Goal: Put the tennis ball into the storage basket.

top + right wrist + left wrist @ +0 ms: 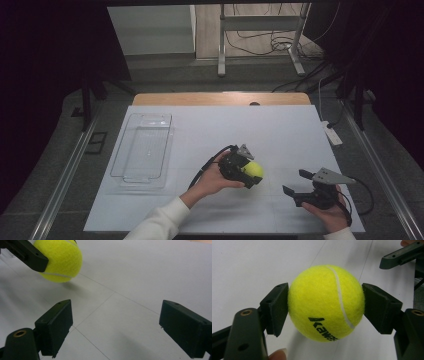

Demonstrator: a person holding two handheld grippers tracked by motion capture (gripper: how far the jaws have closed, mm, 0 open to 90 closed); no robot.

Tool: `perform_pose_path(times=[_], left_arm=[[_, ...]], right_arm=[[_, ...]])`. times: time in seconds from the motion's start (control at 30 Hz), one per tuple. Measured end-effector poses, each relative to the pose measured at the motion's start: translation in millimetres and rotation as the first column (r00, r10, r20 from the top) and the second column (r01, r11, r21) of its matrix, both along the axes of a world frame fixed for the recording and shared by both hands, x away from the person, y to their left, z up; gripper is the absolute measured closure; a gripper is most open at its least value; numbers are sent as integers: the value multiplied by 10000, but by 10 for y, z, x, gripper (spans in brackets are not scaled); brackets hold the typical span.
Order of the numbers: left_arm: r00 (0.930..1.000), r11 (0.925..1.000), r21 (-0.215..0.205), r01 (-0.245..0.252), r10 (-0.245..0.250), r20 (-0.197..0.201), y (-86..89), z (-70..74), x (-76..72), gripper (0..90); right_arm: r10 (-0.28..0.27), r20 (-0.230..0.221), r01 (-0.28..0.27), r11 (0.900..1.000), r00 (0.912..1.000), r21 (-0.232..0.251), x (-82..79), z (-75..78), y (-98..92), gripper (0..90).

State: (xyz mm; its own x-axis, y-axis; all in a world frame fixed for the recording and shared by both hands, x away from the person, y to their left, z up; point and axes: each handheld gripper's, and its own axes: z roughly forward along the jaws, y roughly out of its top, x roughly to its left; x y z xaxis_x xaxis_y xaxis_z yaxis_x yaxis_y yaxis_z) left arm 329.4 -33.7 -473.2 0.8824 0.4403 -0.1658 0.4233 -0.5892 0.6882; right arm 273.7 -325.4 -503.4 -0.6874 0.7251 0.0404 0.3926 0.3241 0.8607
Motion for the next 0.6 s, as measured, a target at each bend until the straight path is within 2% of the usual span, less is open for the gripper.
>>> perform_pose_path(times=[0.2,0.6], left_arm=[[10000,9995,-303,-97,98,16,44,30,0,268],[9998,9985,-529,-118,128,180,100,81,-15,268]], right_arm=[[-63,14,63,10000,10000,7,2,2,-7,123],[-51,83,51,10000,10000,26,1,2,-13,123]])
